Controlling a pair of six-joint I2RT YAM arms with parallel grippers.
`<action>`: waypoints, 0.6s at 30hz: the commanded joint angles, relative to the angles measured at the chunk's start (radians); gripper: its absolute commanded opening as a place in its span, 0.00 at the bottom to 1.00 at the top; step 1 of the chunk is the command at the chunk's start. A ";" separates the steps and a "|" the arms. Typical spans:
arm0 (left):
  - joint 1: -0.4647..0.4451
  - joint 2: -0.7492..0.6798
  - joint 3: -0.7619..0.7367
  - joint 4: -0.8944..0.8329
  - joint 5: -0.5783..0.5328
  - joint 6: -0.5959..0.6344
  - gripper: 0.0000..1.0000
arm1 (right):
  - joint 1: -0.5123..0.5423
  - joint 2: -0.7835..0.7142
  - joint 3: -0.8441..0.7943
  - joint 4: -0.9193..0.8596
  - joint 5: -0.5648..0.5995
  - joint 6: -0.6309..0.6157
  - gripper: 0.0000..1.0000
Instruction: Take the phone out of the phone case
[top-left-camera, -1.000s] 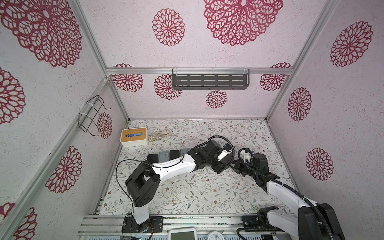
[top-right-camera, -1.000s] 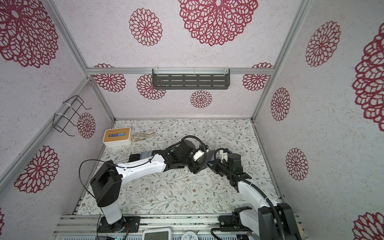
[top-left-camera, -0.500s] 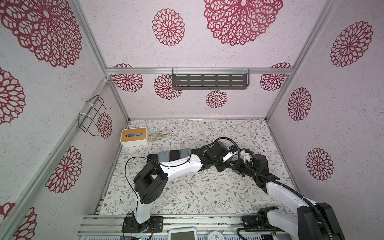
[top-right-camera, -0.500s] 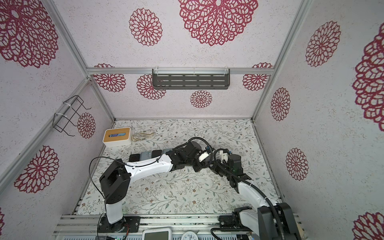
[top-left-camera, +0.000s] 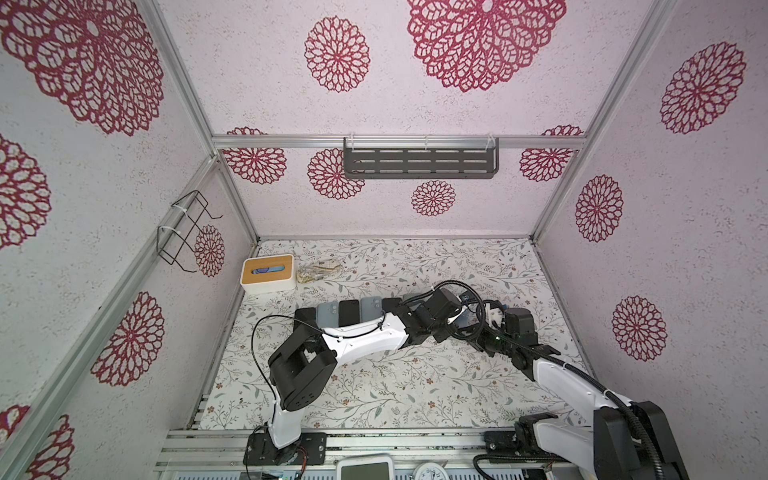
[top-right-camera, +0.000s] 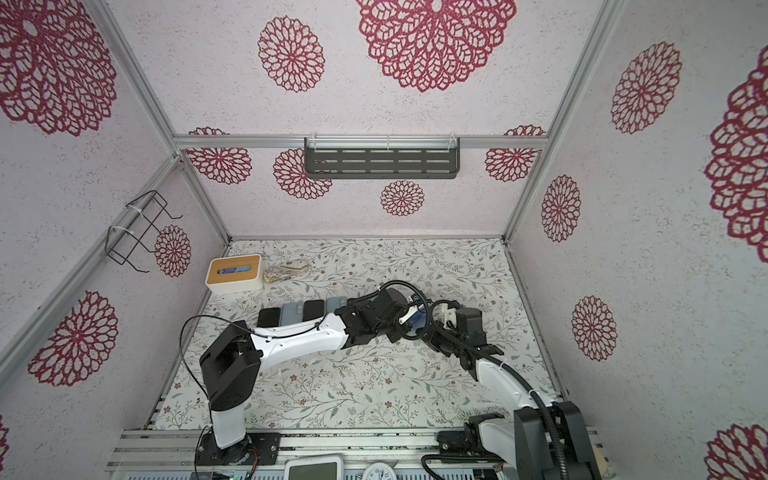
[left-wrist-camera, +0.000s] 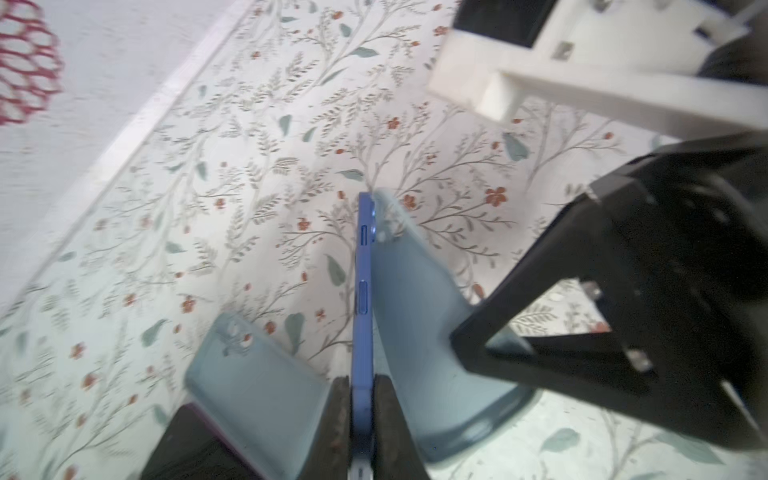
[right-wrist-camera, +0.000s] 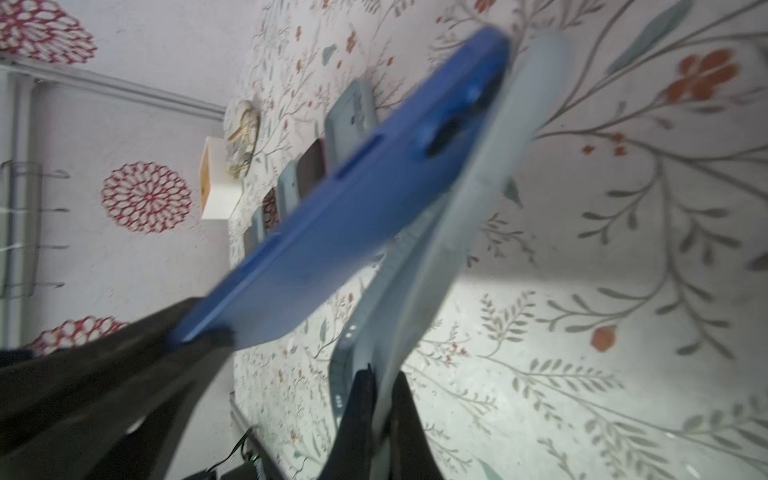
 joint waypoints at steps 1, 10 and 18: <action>-0.010 -0.101 0.003 -0.009 -0.248 0.026 0.00 | -0.028 0.022 0.047 -0.118 0.122 -0.102 0.00; -0.054 0.137 0.186 -0.159 -0.428 0.060 0.00 | -0.077 0.111 0.204 -0.324 0.191 -0.250 0.00; -0.085 0.346 0.396 -0.286 -0.490 0.093 0.00 | -0.140 0.203 0.334 -0.442 0.082 -0.378 0.00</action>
